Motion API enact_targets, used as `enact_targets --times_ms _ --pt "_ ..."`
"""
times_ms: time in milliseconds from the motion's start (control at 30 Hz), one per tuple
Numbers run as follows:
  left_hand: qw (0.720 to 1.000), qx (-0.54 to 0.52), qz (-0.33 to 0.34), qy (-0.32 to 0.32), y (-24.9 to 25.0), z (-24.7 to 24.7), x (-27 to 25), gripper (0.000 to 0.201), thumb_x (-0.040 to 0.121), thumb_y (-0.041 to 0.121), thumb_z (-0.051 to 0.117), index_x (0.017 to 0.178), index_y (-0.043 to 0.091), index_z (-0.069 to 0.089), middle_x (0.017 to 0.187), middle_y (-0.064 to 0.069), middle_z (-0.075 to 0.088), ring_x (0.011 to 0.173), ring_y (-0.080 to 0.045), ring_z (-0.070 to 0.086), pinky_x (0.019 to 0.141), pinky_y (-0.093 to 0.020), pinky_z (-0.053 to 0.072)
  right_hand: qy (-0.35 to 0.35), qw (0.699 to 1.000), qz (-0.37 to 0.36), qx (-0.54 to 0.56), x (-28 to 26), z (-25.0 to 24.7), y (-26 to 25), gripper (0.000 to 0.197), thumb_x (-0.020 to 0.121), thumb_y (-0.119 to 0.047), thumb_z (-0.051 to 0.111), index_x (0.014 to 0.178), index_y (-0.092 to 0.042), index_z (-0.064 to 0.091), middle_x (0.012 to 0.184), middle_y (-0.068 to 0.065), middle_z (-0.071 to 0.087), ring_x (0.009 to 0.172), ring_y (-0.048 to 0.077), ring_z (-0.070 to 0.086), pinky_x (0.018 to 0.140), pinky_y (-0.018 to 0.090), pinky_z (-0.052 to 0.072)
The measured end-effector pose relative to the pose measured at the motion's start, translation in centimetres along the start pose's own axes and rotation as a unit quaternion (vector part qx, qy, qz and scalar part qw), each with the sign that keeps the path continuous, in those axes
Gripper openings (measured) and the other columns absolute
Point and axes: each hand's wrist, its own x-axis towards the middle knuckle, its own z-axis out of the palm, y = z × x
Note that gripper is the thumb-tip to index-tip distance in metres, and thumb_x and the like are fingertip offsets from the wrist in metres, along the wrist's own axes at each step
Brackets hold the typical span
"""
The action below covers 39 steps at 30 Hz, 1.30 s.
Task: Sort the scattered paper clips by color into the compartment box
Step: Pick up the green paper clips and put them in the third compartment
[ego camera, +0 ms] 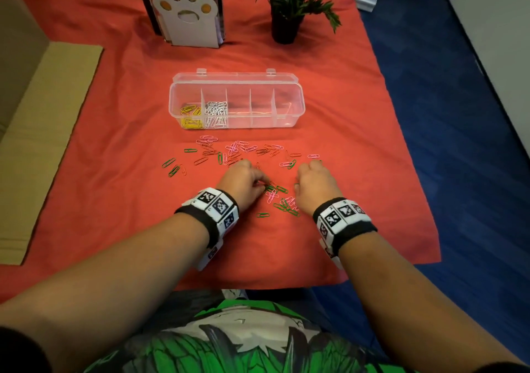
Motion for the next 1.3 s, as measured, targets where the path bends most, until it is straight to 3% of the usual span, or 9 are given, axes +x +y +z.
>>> enact_targets --times_ms 200,333,467,600,733,900,1000,1167,1300 --pt "0.996 0.072 0.061 -0.004 -0.6 0.6 -0.3 0.017 0.080 0.014 0.064 0.093 0.005 0.067 0.100 -0.016 0.055 0.097 -0.032 0.055 0.087 -0.032 0.041 -0.006 0.996 -0.035 -0.085 0.1 -0.3 -1.4 0.028 0.085 -0.006 0.037 0.111 -0.003 0.050 0.115 0.016 0.052 0.108 0.034 0.053 0.090 0.040 0.045" --pt "0.998 0.053 0.034 0.002 -1.1 0.1 -0.5 0.013 0.084 0.015 0.058 0.090 0.005 0.061 0.097 -0.016 0.061 0.093 -0.031 0.056 0.082 -0.032 0.039 -0.080 0.981 0.037 0.171 1.2 -0.8 -1.2 0.014 0.087 -0.003 0.041 0.090 -0.013 0.051 0.089 0.009 0.056 0.084 0.022 0.054 0.073 0.028 0.039" --pt "0.985 -0.150 -0.080 -0.011 -1.3 -0.7 -0.5 0.011 0.086 0.011 0.056 0.077 0.018 0.055 0.075 -0.003 0.061 0.067 -0.016 0.052 0.067 -0.026 0.039 -0.120 0.787 0.137 0.589 0.5 -1.5 -0.9 0.030 0.094 0.000 0.034 0.081 -0.018 0.052 0.069 0.000 0.046 0.056 0.011 0.041 0.049 0.023 0.038" --pt "0.836 -0.499 -0.223 -0.039 -0.2 -2.1 -1.1 0.023 0.077 0.001 0.037 0.064 0.019 0.043 0.046 0.006 0.049 0.041 -0.010 0.032 0.042 -0.016 0.024 -0.132 0.612 0.186 0.757 -0.1 -1.9 -0.8 0.022 0.092 -0.006 0.039 0.076 -0.011 0.053 0.067 0.004 0.045 0.053 0.013 0.048 0.044 0.020 0.043" --pt "0.717 -0.663 -0.192 -0.098 0.3 -3.7 -2.1 0.010 0.055 0.014 0.034 0.054 0.011 0.043 0.053 -0.006 0.049 0.041 -0.013 0.032 0.045 -0.019 0.027 -0.111 0.903 0.104 0.402 0.4 -1.1 -1.5 0.024 0.085 -0.008 0.052 0.066 -0.022 0.052 0.065 -0.004 0.050 0.057 0.011 0.045 0.051 0.022 0.034" --pt "0.674 -0.699 -0.226 -0.076 0.5 -3.8 -2.0 0.025 0.062 0.014 0.038 0.056 0.006 0.061 0.059 -0.011 0.062 0.043 -0.014 0.048 0.044 -0.016 0.039 -0.040 0.992 -0.006 0.124 0.1 1.0 -2.6 0.019 0.081 -0.016 0.058 0.098 -0.009 0.056 0.105 0.013 0.054 0.101 0.029 0.051 0.088 0.033 0.043" --pt "0.726 -0.628 -0.276 -0.050 0.6 -3.1 -1.6 0.030 0.086 0.022 0.042 0.061 0.013 0.056 0.051 0.000 0.058 0.038 -0.007 0.045 0.036 -0.011 0.035 -0.046 0.995 -0.028 0.088 0.0 1.3 -3.1 0.019 0.082 -0.010 0.054 0.100 -0.007 0.054 0.110 0.016 0.050 0.105 0.034 0.050 0.090 0.038 0.042" --pt "0.967 -0.218 -0.128 0.020 -0.4 -0.9 -1.3 0.016 0.081 0.029 0.066 0.069 0.019 0.065 0.057 0.003 0.054 0.050 -0.010 0.042 0.052 -0.022 0.036 -0.069 0.962 0.039 0.260 0.1 0.0 -2.0 0.022 0.086 -0.008 0.051 0.071 -0.023 0.046 0.076 -0.003 0.050 0.076 0.020 0.051 0.065 0.028 0.037" --pt "0.999 0.038 -0.018 0.009 -0.9 -0.5 -1.6 0.022 0.078 0.024 0.068 0.099 0.017 0.071 0.091 -0.009 0.060 0.086 -0.025 0.058 0.077 -0.029 0.044 -0.119 0.835 0.116 0.524 -0.7 -0.7 -0.6 0.029 0.093 -0.001 0.040 0.078 -0.024 0.052 0.069 -0.003 0.046 0.057 0.009 0.041 0.049 0.019 0.035"
